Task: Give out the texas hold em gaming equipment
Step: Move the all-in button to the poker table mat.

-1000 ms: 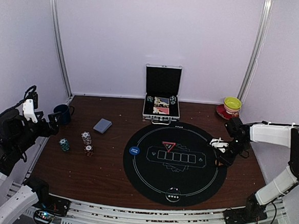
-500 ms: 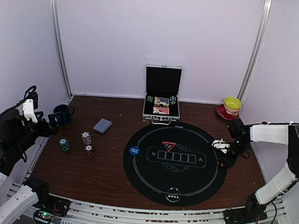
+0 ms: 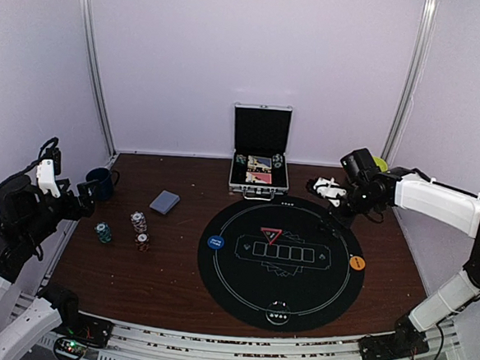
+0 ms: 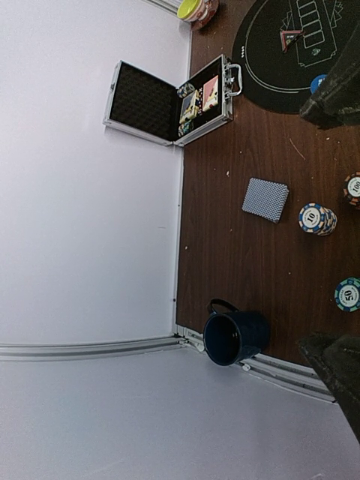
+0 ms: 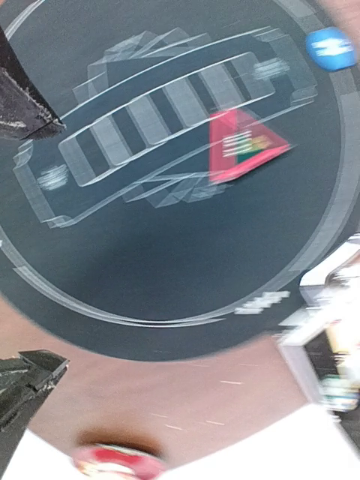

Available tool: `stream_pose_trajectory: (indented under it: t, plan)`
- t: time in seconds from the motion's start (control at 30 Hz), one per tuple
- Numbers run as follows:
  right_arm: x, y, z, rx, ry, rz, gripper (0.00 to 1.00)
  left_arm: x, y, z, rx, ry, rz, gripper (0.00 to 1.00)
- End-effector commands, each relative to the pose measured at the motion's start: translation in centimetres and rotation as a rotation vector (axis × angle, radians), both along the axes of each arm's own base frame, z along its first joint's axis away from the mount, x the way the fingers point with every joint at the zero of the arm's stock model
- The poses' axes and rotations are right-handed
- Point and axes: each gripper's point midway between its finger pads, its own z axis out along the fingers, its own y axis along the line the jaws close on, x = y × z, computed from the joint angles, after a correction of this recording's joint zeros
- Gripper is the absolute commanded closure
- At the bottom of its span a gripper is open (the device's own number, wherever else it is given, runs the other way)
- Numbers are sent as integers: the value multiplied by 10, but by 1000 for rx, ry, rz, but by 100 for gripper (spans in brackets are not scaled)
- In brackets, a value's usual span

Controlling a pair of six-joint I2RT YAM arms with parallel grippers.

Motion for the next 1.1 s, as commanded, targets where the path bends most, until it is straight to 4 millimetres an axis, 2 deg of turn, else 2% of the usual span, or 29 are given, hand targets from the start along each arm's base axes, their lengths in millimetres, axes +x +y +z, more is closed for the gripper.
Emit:
stream_pose_trajectory:
  t: [0.0,0.07,0.13,0.17,0.23,0.33,0.43,0.8,0.93,1.07]
  plan:
    - [32,60,29,116,-134,-84,0,2,3,9,0,-42,14,2]
    - [42,85,25,127,-156,-77,0,2,3,9,0,-43,14,2]
    - [48,108,13,120,-168,-69,0,2,3,10,0,-45,17,2]
    - [51,118,2,104,-167,-68,0,2,4,10,0,-44,18,2]
    - [54,132,-14,86,-175,-71,0,2,4,10,0,-45,16,2]
    - [56,144,-32,81,-184,-99,0,2,3,9,2,-44,13,2]
    - [53,145,-47,55,-161,-113,0,2,2,9,0,-43,8,2]
    - [47,148,-78,15,-111,-110,1,2,3,10,1,-45,11,2]
    - [48,144,-89,-18,-109,-115,1,2,3,10,2,-46,13,2]
    - [54,132,-90,-60,-142,-152,1,2,3,10,2,-45,12,2]
